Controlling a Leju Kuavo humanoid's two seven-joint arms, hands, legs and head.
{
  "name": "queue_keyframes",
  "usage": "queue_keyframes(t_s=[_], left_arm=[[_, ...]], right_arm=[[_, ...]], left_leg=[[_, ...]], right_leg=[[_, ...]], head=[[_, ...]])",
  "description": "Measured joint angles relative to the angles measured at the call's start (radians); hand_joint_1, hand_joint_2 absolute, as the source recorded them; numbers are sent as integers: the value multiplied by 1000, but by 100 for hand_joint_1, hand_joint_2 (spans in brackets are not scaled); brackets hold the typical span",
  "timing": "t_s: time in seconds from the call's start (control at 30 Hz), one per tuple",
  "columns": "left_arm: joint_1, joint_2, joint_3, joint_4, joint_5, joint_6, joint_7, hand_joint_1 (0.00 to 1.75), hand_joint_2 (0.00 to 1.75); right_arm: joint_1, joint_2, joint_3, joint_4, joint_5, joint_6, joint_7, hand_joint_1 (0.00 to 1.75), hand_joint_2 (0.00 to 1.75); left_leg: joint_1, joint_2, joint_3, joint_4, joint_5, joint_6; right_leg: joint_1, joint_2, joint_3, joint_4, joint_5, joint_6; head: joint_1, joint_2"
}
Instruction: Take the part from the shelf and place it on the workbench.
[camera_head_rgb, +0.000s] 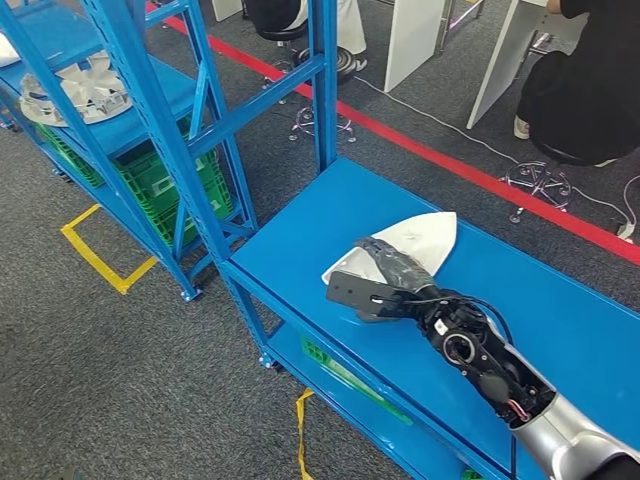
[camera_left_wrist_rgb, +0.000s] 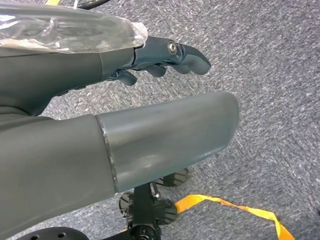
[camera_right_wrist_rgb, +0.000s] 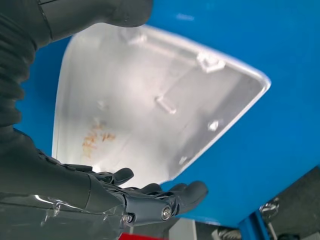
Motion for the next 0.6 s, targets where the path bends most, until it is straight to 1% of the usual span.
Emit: queue_keyframes(t_s=[0.13, 0.27, 0.6], left_arm=[[-3, 0, 0, 0, 0, 0, 0, 0, 0], [-4, 0, -1, 0, 0, 0, 0, 0, 0], [-4, -1, -4, 0, 0, 1, 0, 0, 0]], right_arm=[[-26, 9, -8, 59, 57, -6, -40, 0, 175], [-44, 24, -12, 112, 63, -5, -66, 0, 175], [-62, 70, -10, 173, 60, -3, -78, 0, 175]], left_leg=[[0, 0, 0, 0, 0, 0], [0, 0, 0, 0, 0, 0], [0, 0, 0, 0, 0, 0]], right_leg=[[0, 0, 0, 0, 0, 0], [0, 0, 0, 0, 0, 0], [0, 0, 0, 0, 0, 0]], head=[[0, 0], [0, 0], [0, 0]])
